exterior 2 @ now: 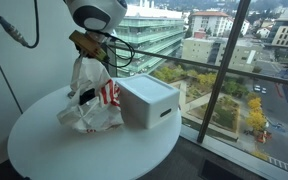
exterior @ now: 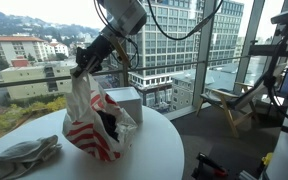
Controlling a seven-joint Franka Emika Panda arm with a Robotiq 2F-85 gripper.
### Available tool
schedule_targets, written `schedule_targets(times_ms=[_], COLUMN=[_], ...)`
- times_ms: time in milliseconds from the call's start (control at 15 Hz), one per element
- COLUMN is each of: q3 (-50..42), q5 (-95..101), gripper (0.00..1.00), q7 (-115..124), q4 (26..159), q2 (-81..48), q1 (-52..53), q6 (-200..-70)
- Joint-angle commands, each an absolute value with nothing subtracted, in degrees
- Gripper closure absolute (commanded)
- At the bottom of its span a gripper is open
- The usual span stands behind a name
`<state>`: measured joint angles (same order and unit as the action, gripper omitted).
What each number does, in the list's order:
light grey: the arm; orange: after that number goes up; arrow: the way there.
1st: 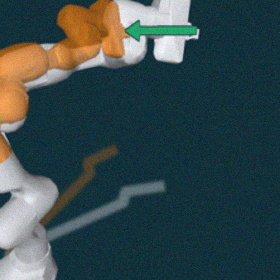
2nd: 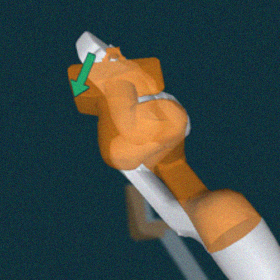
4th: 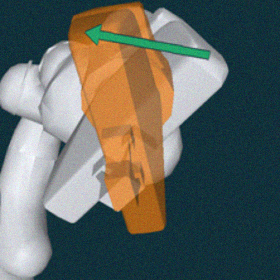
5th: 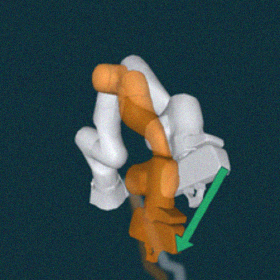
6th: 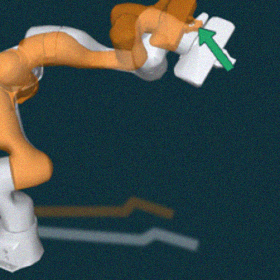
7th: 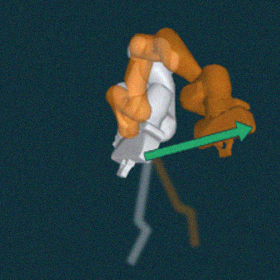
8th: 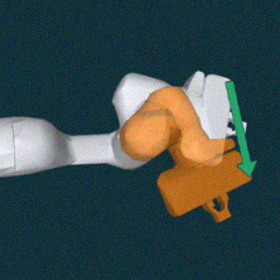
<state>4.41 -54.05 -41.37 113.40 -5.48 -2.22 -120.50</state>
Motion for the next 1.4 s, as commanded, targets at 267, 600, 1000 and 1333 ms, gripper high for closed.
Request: schedule_targets(times_ms=[267,600,1000,1333], q3=[3.5,3.7,3.1,3.7], q5=[-47.8,-47.6,-35.4,-23.5], gripper=[0.94,0.83,0.41,0.04], q7=[-36.7,-37.7,-33.6,-34.9], q4=[115.3,116.0,116.9,120.1], q2=[-10.2,-9.9,-6.7,-0.3], q1=[-1.6,-2.0,-0.5,-0.1], q6=[-116.4,-105.8,-105.5,-112.5])
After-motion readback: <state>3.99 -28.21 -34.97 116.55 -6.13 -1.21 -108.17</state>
